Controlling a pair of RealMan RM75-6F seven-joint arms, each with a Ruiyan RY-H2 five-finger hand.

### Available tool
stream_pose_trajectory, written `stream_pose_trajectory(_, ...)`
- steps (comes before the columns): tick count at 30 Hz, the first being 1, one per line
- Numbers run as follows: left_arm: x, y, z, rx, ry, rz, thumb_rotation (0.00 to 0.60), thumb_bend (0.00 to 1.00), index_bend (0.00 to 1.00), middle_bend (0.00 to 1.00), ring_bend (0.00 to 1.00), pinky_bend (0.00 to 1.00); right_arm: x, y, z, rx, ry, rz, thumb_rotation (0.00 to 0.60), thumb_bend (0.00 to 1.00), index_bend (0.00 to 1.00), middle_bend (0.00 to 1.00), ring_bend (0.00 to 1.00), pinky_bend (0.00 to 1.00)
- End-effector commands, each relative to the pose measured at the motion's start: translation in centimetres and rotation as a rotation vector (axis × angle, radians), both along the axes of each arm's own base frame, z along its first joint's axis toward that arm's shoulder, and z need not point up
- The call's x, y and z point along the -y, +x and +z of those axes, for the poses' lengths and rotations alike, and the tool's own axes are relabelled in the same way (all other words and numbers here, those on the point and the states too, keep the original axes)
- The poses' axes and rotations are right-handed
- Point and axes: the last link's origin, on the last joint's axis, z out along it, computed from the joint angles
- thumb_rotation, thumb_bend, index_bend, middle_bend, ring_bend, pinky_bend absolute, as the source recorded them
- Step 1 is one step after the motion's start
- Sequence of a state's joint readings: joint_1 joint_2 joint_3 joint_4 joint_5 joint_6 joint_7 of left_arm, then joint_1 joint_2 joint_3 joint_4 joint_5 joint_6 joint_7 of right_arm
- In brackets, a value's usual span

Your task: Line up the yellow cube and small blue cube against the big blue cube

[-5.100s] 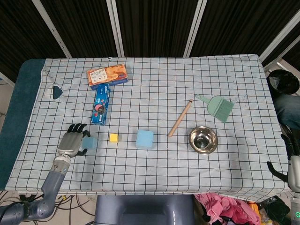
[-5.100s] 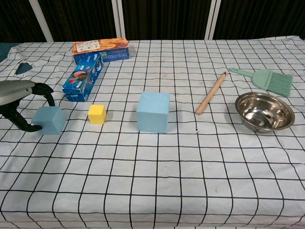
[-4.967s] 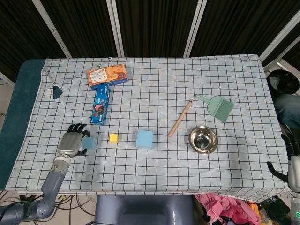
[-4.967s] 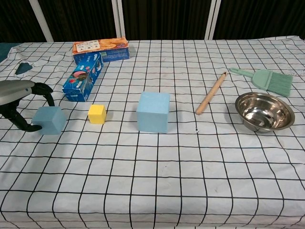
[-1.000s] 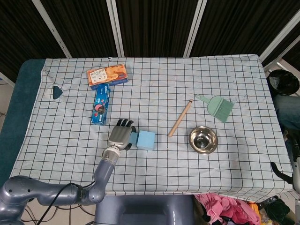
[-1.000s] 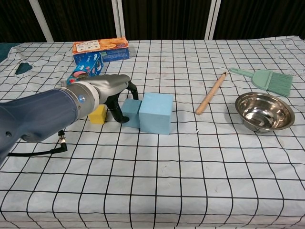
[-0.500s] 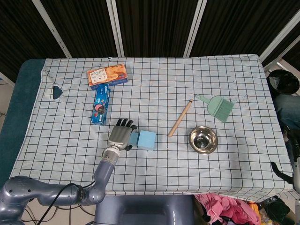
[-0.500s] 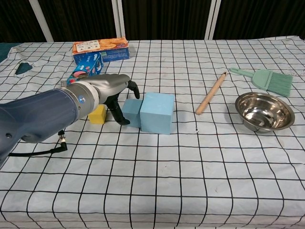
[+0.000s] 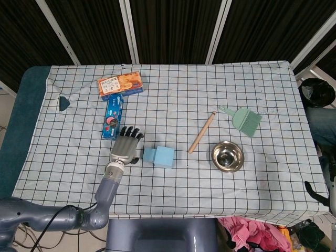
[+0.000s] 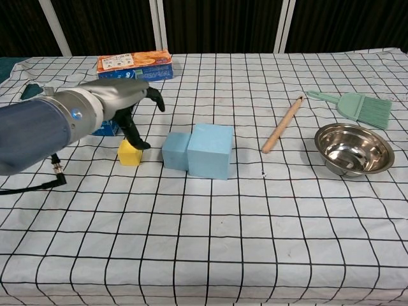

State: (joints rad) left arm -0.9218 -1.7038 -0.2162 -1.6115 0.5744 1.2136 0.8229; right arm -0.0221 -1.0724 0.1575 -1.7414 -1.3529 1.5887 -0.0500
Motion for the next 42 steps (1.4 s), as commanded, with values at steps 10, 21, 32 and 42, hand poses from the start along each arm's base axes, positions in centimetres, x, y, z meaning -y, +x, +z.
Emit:
stream_pose_trajectory(10,0.0,-3.3,0.4,-0.011,-0.041,0.053,0.6,0.24,0.35,0.1,0.0,0.0,0.1,0.1,-0.2,-0.008,0.004,-0.003,0.6,0.2,0.1,0.07,0.21,0.12)
stream_pose_trajectory(21,0.1,-4.2,-0.6,-0.026,-0.047,0.067,0.6,0.26,0.38,0.11,0.0,0.0,0.0,0.0,-0.1,-0.004,0.0,-0.002,0.6,0.2,0.1,0.07,0.21,0.12)
stream_pose_trajectory(32,0.1,-4.2,-1.3,-0.032,-0.061,0.069,0.6,0.27,0.41,0.14,0.0,0.0,0.1,0.0,-0.1,-0.002,-0.002,-0.005,0.6,0.2,0.1,0.07,0.21,0.12)
stream_pose_trajectory(42,0.0,-3.8,-1.4,-0.024,-0.043,0.064,0.6,0.35,0.45,0.17,0.0,0.0,0.1,-0.1,-0.1,0.002,-0.005,-0.009,0.6,0.2,0.1,0.07,0.21,0.12)
